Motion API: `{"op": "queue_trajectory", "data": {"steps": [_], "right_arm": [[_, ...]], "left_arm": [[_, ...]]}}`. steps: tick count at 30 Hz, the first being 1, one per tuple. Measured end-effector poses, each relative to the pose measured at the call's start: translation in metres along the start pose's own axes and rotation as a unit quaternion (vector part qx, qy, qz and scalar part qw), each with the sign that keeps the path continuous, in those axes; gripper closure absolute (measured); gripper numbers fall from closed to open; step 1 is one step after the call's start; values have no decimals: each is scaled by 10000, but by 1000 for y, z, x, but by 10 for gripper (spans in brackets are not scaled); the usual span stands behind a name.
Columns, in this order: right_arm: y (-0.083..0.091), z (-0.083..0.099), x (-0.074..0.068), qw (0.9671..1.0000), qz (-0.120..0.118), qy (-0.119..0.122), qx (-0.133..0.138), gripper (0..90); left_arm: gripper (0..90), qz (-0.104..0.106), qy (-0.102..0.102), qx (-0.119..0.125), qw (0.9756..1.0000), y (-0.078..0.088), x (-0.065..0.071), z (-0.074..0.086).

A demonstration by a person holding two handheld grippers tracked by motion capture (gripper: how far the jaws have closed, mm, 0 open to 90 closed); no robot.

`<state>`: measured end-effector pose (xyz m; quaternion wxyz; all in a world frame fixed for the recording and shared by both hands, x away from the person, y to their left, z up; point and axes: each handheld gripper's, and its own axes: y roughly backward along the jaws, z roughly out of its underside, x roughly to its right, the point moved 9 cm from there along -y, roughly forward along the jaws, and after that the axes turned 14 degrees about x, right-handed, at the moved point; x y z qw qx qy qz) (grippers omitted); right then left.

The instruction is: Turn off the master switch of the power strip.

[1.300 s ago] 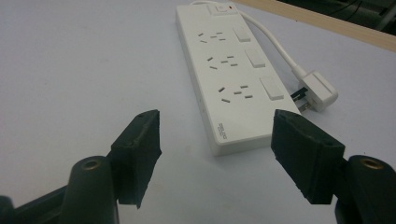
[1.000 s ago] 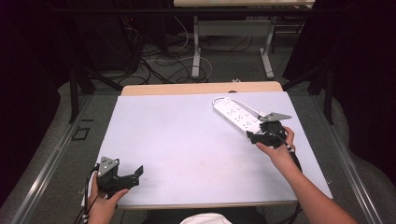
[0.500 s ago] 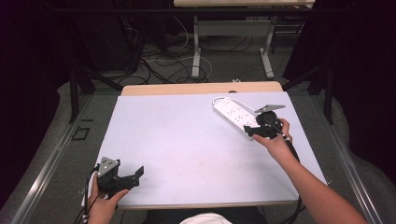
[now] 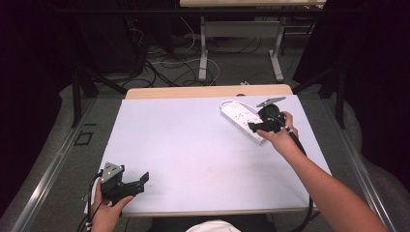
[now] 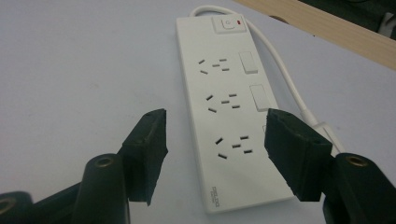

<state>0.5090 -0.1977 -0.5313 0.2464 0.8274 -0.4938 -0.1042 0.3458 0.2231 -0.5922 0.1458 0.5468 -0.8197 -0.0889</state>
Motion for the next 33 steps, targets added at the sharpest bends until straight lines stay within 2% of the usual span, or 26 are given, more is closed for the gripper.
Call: {"op": "queue_trajectory", "data": {"steps": [5, 10, 12, 19, 22, 33], "right_arm": [[-6, -4, 2, 10000, 37, 32, -81, 386], [-12, -8, 3, 9998, 58, -106, -176, 392], [-14, -10, 5, 9998, 76, -80, -192, 395], [-23, -23, 8, 9996, 173, -166, -162, 404], [-27, -28, 11, 9995, 229, -132, -176, 403], [-46, -37, 10, 9989, 251, -308, -241, 434]], "left_arm": [[8, 0, -4, 2, 10000, 1, 0, 0], [8, 6, 14, 0, 10000, 1, -1, 0], [8, 9, 23, 4, 10000, 1, -1, 0], [8, 20, -3, 2, 10000, 0, -1, -1], [8, 16, 30, 9, 10000, -1, -1, 0], [8, 28, 5, -7, 10000, 0, -2, 0]]}}
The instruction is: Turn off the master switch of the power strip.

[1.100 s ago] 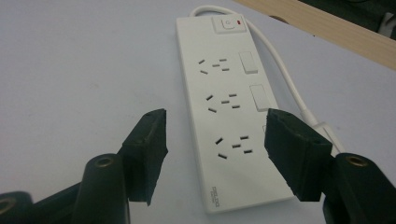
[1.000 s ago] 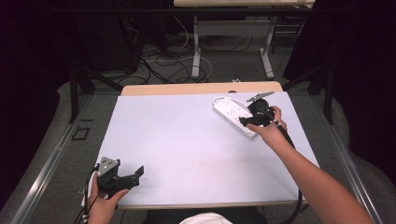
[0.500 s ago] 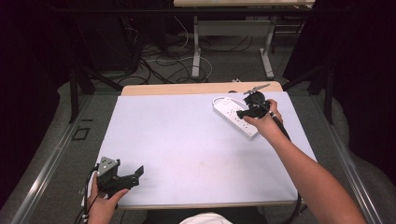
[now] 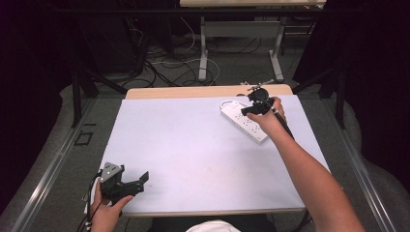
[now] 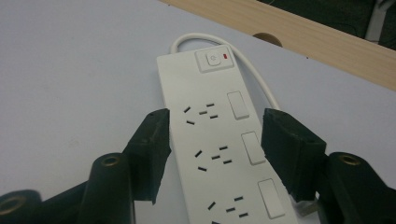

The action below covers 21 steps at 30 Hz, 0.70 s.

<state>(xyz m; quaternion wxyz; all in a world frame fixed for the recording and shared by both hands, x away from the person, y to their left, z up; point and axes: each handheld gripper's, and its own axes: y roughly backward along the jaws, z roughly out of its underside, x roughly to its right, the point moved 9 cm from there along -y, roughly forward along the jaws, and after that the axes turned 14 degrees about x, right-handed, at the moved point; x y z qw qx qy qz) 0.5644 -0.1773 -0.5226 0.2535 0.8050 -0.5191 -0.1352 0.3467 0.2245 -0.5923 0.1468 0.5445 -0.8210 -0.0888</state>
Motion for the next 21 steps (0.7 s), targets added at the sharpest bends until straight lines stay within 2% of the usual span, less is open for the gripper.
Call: {"op": "queue_trajectory", "data": {"steps": [2, 6, 11, 18, 21], "right_arm": [[-5, -2, -3, 10000, -26, -24, -37, 454], [-10, -6, -6, 10000, -48, -59, 62, 472], [-14, -7, -6, 9999, -5, -57, 103, 494], [-20, -2, -1, 9999, 31, -109, -32, 557], [-22, -2, 3, 9999, 35, -151, -41, 640]], "left_arm": [[8, -13, 40, 32, 10000, 0, 0, -1], [8, -7, 15, 4, 10000, 1, -1, 0], [8, -3, 9, 0, 10000, 1, -1, 0], [9, -7, 13, 1, 10000, 1, -1, 0], [10, -7, 5, -4, 10000, 1, -1, 0]]}}
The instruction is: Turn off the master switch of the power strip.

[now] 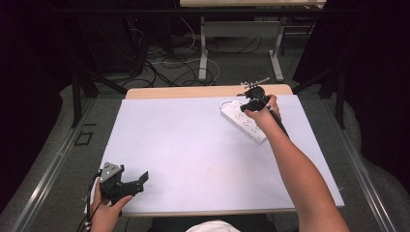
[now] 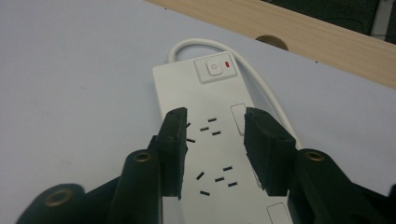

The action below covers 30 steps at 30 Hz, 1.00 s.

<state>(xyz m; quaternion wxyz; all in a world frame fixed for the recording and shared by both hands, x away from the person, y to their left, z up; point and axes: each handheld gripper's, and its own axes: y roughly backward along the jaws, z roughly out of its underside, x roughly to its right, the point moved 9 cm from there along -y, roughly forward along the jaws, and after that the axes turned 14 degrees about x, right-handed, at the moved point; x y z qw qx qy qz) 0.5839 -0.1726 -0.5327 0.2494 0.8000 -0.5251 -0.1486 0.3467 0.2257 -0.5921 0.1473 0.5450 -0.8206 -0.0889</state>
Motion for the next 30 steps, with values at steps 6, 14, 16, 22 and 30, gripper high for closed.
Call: {"op": "queue_trajectory", "data": {"steps": [6, 14, 16, 22, 30], "right_arm": [[-5, -1, 3, 10000, -47, -14, 35, 733], [-19, 0, 5, 9998, -73, -157, 67, 900], [-22, 0, 6, 9999, -73, -84, 86, 900], [-35, -3, 2, 9999, -111, -37, -84, 900], [-48, -9, -5, 9998, -141, -33, -132, 900]], "left_arm": [[11, -21, 29, 1, 10000, -1, -1, 1], [12, -60, 67, -3, 10000, -2, -3, 1], [13, -72, 69, 3, 10000, -2, -4, 1], [13, -88, 113, 16, 9999, 0, -4, 0], [13, -129, 163, 30, 9998, 2, -6, 1]]}}
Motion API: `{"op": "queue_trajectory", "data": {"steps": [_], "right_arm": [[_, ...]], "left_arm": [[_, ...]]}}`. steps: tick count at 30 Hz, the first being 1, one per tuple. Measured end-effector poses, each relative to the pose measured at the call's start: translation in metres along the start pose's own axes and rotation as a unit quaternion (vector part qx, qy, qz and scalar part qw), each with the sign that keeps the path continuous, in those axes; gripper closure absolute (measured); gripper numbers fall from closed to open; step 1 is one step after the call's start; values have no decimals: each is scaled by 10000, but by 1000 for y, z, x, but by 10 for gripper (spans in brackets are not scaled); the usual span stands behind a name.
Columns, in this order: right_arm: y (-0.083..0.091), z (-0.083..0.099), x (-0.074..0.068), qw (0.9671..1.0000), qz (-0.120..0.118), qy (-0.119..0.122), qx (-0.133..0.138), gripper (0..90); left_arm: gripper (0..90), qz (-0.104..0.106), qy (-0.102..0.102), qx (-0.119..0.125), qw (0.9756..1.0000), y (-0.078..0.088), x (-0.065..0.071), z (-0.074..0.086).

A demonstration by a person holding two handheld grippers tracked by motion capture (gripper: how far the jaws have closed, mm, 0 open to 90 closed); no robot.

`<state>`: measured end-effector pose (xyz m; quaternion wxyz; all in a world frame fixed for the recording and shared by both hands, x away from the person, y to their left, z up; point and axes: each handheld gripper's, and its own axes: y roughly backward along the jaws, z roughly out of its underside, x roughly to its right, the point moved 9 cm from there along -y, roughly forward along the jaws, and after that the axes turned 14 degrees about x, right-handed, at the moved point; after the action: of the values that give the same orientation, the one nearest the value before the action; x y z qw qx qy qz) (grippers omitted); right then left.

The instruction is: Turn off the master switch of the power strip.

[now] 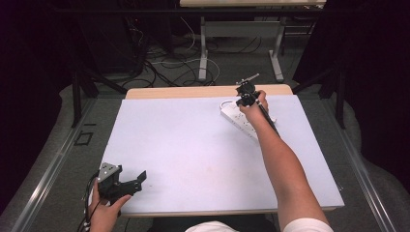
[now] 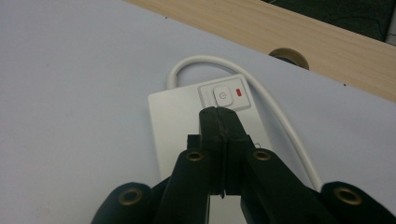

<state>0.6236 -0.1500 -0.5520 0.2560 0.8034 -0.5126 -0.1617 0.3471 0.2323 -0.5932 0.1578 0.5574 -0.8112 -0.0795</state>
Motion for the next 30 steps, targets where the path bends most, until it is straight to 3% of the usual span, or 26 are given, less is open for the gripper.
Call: {"op": "queue_trajectory", "data": {"steps": [11, 17, 25, 30], "right_arm": [[-19, -3, 1, 9999, 102, -17, -43, 900], [-27, -10, -4, 9999, 47, 80, 42, 900], [-39, -10, -6, 10000, -45, -7, -53, 900], [-43, -9, 1, 9999, 130, 51, -74, 900]], "left_arm": [[15, -115, 109, 9, 9999, 1, -3, 0], [15, -176, 81, -26, 9998, 1, -5, 2], [16, -242, 115, 19, 9996, 5, -6, 2], [16, -275, 150, 71, 9995, 8, -7, 1]]}}
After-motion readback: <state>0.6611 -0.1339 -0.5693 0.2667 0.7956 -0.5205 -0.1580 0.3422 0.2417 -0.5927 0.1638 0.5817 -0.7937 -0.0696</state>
